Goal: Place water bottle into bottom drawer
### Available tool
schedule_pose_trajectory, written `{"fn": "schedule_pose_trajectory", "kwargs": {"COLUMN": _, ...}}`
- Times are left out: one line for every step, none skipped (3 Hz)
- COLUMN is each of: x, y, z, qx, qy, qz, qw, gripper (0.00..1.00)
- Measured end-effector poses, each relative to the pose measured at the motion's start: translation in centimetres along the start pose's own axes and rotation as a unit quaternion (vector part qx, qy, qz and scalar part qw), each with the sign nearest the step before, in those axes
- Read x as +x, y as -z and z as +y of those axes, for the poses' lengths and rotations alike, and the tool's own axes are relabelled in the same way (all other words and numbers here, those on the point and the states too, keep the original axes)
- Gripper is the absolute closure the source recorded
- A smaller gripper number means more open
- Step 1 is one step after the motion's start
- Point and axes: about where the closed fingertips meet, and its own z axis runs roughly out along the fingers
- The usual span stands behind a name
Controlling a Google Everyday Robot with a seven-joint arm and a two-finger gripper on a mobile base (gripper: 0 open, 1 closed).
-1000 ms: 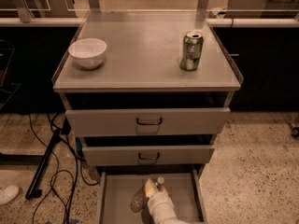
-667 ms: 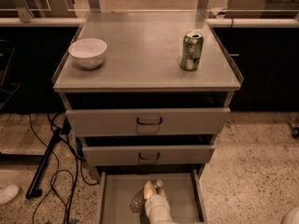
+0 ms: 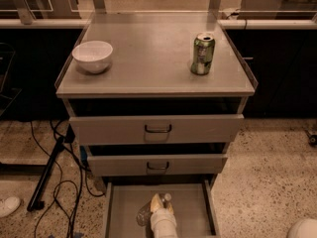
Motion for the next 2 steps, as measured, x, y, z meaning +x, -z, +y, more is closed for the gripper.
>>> {"fn": "schedule_pose_trajectory", "kwargs": {"x": 0.82, "y": -1.41, "z": -0.66, "qx": 0.025, "qy": -0.028, "qz": -0.023, "qw": 0.9991, "gripper": 1.00}}
{"fn": "schedule_pose_trajectory", "kwargs": {"x": 0.86, "y": -1.46, "z": -0.78, "qx": 0.028, "qy": -0.025, "qz": -0.026, "qw": 0.9990, "gripper": 1.00}}
